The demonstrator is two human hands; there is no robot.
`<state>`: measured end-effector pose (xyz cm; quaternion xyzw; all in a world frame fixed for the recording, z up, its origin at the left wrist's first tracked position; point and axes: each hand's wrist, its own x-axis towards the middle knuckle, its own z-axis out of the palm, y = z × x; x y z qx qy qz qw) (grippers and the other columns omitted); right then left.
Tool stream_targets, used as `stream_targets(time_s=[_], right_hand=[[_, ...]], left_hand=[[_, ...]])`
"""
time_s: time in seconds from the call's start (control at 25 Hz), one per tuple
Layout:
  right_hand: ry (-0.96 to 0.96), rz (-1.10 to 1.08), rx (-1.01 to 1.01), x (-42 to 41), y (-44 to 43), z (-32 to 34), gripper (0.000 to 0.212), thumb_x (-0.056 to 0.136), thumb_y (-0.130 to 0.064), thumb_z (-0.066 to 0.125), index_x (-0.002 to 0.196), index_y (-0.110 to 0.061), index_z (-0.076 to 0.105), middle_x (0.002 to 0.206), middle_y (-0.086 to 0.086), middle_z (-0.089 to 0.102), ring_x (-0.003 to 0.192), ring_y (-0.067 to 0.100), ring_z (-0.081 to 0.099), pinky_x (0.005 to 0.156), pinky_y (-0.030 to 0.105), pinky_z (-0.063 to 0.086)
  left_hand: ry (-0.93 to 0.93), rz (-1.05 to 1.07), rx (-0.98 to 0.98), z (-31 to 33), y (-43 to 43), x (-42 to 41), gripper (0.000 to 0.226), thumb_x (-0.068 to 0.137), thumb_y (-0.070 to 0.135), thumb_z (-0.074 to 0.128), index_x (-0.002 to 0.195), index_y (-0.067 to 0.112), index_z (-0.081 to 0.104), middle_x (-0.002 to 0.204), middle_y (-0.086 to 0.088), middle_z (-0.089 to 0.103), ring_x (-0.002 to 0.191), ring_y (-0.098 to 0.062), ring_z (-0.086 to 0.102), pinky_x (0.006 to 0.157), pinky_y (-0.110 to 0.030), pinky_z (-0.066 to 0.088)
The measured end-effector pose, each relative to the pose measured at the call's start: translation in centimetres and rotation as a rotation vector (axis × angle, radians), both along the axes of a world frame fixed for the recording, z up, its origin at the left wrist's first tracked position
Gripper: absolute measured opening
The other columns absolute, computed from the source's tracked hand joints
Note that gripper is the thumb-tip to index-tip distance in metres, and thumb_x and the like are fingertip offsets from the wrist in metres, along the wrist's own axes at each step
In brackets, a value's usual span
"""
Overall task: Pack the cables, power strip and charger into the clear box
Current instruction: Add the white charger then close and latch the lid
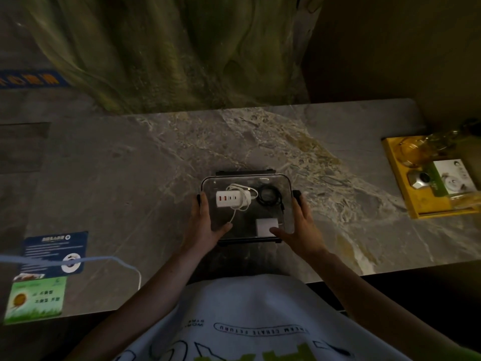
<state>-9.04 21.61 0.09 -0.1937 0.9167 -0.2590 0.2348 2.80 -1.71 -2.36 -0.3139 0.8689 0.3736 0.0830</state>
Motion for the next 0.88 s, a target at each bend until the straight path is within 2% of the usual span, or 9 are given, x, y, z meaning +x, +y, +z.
stream_targets(time_s=[0.12,0.28,0.4,0.52,0.6,0.68,0.8,0.88], right_hand=[[-0.133,-0.062,-0.022,0.0,-0.2,0.1,0.106,0.076,-0.034,0.078,0.153,-0.024,0.006,0.162,0.003,0.004,0.147,0.027,0.015,0.116,0.042,0.029],[-0.129,-0.105,-0.05,-0.1,-0.4,-0.1,0.106,0.072,-0.027,0.082,0.152,-0.021,0.014,0.159,0.006,0.017,0.143,0.029,0.027,0.113,0.041,0.034],[-0.102,-0.084,-0.03,-0.7,-0.6,0.0,0.107,0.069,-0.026,0.085,0.151,-0.018,0.017,0.155,0.009,0.026,0.138,0.031,0.035,0.108,0.039,0.038],[-0.099,-0.02,-0.013,-1.0,-0.5,0.5,0.111,0.069,-0.028,0.085,0.152,-0.018,0.012,0.156,0.01,0.023,0.14,0.031,0.031,0.109,0.036,0.034],[-0.117,0.03,-0.008,-1.0,-0.1,0.8,0.116,0.07,-0.031,0.084,0.153,-0.02,0.004,0.159,0.008,0.014,0.142,0.03,0.026,0.109,0.034,0.032],[-0.161,0.082,-0.004,-1.1,0.2,1.0,0.124,0.067,-0.036,0.085,0.152,-0.021,-0.005,0.161,0.006,0.003,0.146,0.029,0.016,0.112,0.034,0.027],[-0.163,0.138,-0.015,-1.0,0.4,0.9,0.136,0.06,-0.038,0.088,0.147,-0.02,-0.015,0.161,0.008,-0.006,0.149,0.025,0.003,0.112,0.024,0.016],[-0.172,0.148,-0.001,-0.9,0.3,0.7,0.141,0.058,-0.04,0.089,0.147,-0.017,-0.018,0.161,0.008,-0.013,0.149,0.023,-0.006,0.115,0.027,0.013]], left_hand=[[0.024,0.066,0.056,0.1,0.1,-0.3,0.118,0.072,0.038,0.081,0.153,0.012,0.0,0.159,-0.019,0.007,0.146,-0.031,0.014,0.117,-0.036,0.018],[0.051,0.092,0.091,0.1,0.0,-0.6,0.122,0.067,0.032,0.086,0.153,0.013,0.002,0.157,-0.018,0.016,0.144,-0.029,0.021,0.111,-0.026,0.019],[0.002,0.129,0.111,0.2,-0.5,-1.0,0.128,0.057,0.038,0.089,0.153,0.023,0.005,0.149,-0.015,0.035,0.135,-0.029,0.038,0.111,-0.036,0.033],[-0.019,0.156,0.129,-1.0,-1.1,-0.9,0.132,0.047,0.052,0.086,0.15,0.034,0.006,0.143,-0.011,0.044,0.129,-0.027,0.047,0.103,-0.047,0.044],[-0.016,0.122,0.125,-0.5,-0.9,-0.9,0.133,0.049,0.053,0.084,0.15,0.034,0.001,0.148,-0.013,0.036,0.134,-0.029,0.04,0.107,-0.049,0.04],[-0.041,0.035,0.009,0.7,-0.6,-1.0,0.13,0.058,0.048,0.084,0.152,0.027,-0.002,0.155,-0.017,0.02,0.142,-0.033,0.024,0.113,-0.049,0.031],[-0.034,-0.232,-0.252,2.1,-0.9,-1.8,0.12,0.068,0.051,0.078,0.153,0.02,-0.002,0.161,-0.014,-0.003,0.148,-0.031,0.001,0.117,-0.05,0.018],[-0.067,-0.391,-0.304,3.0,-1.3,-2.9,0.119,0.071,0.051,0.076,0.153,0.022,-0.006,0.161,-0.01,-0.012,0.149,-0.028,-0.008,0.118,-0.052,0.014]])
